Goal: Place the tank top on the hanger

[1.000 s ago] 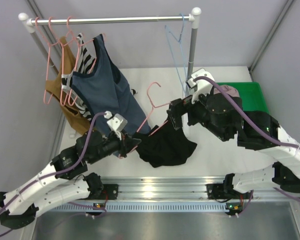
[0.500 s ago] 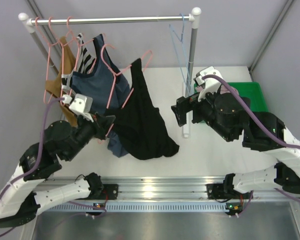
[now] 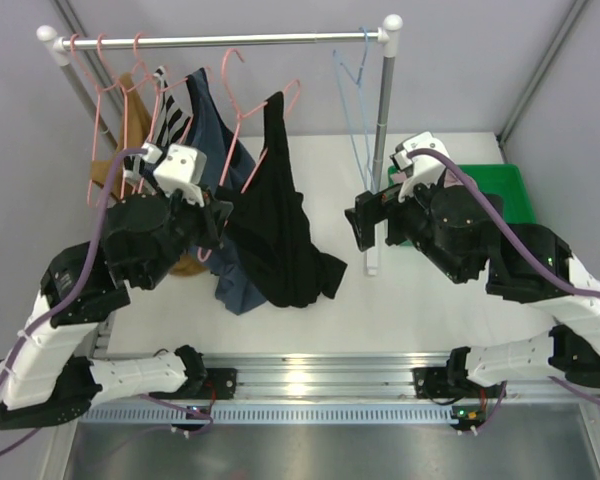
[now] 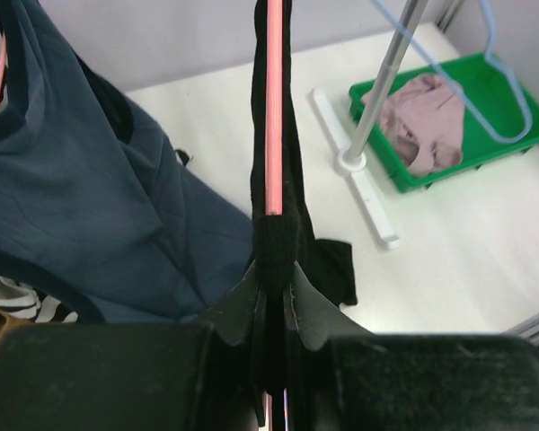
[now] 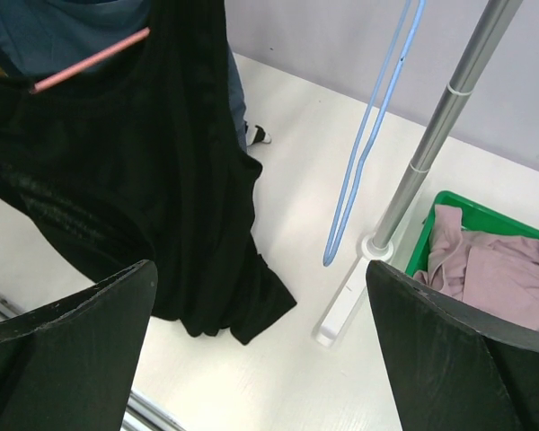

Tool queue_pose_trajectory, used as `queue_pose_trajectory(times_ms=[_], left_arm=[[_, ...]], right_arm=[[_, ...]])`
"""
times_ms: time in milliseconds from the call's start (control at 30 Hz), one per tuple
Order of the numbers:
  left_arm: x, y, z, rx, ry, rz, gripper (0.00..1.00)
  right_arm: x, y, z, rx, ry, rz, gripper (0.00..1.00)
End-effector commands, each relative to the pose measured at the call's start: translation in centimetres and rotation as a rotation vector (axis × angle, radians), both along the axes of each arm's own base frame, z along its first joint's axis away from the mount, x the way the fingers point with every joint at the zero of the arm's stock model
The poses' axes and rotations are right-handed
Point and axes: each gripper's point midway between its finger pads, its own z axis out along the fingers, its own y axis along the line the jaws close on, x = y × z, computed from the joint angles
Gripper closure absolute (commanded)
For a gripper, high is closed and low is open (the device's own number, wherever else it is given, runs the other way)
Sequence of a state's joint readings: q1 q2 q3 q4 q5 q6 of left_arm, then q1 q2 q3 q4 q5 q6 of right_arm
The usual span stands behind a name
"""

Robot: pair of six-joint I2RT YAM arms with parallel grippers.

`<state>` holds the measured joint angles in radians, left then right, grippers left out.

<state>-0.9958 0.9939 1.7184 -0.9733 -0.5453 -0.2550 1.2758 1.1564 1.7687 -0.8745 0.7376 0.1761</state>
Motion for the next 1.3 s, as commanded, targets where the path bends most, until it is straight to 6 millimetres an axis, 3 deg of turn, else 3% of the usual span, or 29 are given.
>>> queue_pose_trajectory(times_ms=[0, 133, 333, 367, 467, 700, 900, 1267], left_arm=[[0.3, 0.7, -1.2, 0.044, 0.044, 0.056, 1.00], [1.0, -0.1, -2.1, 0.060, 0.042, 0.059, 1.00], [3.7, -2.2, -2.5, 0.047, 0.035, 0.012, 1.00], [5.1, -0.8, -2.4, 0.032, 0.035, 0.069, 1.00], [7.0, 0.0, -1.5, -0.027, 0.009, 0.079, 1.00], [8.1, 0.9, 1.6, -0.071, -0.101, 0.103, 1.00], [9.3, 2.4, 2.9, -0.054, -0.130, 0.180, 1.00], [13.5, 5.5, 3.2, -0.130, -0.106, 0.203, 1.00]], right_arm=[[-0.3, -1.0, 2.4, 0.083, -0.032, -0.006, 0.00], [-0.3, -0.8, 2.4, 0.086, -0.038, -0.002, 0.00], [-0.1, -0.1, 1.7, 0.072, -0.037, 0.000, 0.00], [-0.1, 0.0, 1.4, 0.066, -0.036, 0.003, 0.00], [-0.1, -0.1, 1.2, 0.073, -0.032, 0.001, 0.00], [-0.1, 0.0, 0.2, 0.059, -0.016, 0.003, 0.00], [-0.1, 0.5, -0.1, 0.057, -0.009, 0.009, 0.00], [0.0, 2.0, -1.2, 0.035, 0.014, 0.035, 0.00]])
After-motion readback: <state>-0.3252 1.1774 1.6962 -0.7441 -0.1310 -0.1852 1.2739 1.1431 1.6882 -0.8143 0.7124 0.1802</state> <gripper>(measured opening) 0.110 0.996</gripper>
